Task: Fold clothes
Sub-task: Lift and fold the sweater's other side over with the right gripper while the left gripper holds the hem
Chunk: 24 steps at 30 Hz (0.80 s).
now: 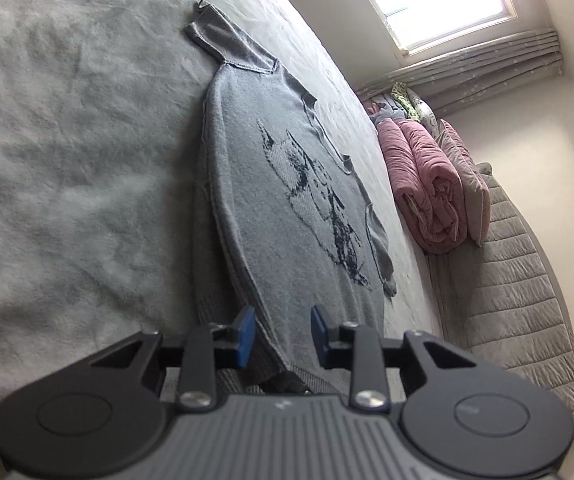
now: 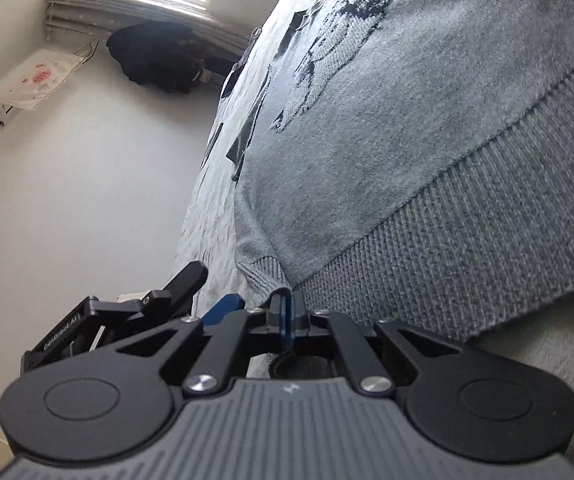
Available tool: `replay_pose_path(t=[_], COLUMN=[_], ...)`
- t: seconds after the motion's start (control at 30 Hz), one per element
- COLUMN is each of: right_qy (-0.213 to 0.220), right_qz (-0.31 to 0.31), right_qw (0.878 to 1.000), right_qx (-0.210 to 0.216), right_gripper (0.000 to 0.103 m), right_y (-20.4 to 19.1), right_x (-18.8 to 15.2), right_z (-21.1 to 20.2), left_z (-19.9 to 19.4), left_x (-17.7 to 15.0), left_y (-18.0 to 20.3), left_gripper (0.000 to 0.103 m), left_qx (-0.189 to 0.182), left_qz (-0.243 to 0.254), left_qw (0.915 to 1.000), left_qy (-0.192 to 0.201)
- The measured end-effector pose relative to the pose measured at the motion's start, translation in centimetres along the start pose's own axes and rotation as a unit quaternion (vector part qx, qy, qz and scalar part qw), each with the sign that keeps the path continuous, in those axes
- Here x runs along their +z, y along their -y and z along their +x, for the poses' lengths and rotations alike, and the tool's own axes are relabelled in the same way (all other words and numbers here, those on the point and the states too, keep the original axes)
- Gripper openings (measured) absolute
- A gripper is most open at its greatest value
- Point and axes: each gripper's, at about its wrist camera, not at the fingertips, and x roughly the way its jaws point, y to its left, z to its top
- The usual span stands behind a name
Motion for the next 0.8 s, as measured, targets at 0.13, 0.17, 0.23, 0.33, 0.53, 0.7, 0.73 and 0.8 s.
replay_pose_path(t=[0.13,0.17,0.23,0.33,0.53,0.7,0.73,0.8], right_qy=[0.000,0.000,0.000,-0.002,-0.003,-0.002,-0.002,-0.002], right_qz=[0.002,0.002,0.003,-0.010,-0.023,-0.046,-0.052,-0.064], right_qw=[1.000,1.000,1.000,1.000,1.000,0.999,0.999,0.998], right_qx=[0.003,0.004,0.006,0.003,0.001,-0.006,-0.008,-0.011], right_gripper=[0.001,0.001,0.001,0.001,0.001,0.001,0.001,0.001], right_y=[-0.2,-0.3,-0.4,-0.9,-1.6,-2.5,-2.8,-3.3], right_x=[-0.1,-0.2,-0.2,-0.5,-0.8,-1.0,-1.1,-1.3], right_z=[-0.2,-0.3,-0.3,-0.4,-0.5,-0.4,-0.3,-0.3], left_z=[1.0,1.1,1.3,1.7,2.0,1.4,1.3,0.8], left_x=[-0.6,-0.7,-0.8,-0.9,-0.9,-0.8,-0.8,-0.9], left_y=[0.4,0.5,0.7,0.8,1.3,1.2,1.1,1.0], left_gripper=[0.030,0.030,0.030,0.030,0.010,0.006,0.006,0.006], left_qx=[0.018,0.021,0.026,0.037,0.055,0.063,0.064,0.066], left_qz=[0.010,0.015,0.022,0.028,0.054,0.065,0.066,0.067], left_qw=[0.9997,0.9996,0.9993,0.9988,0.9969,0.9958,0.9957,0.9955], left_qy=[-0.014,-0.015,-0.016,-0.017,-0.016,-0.008,-0.006,-0.002])
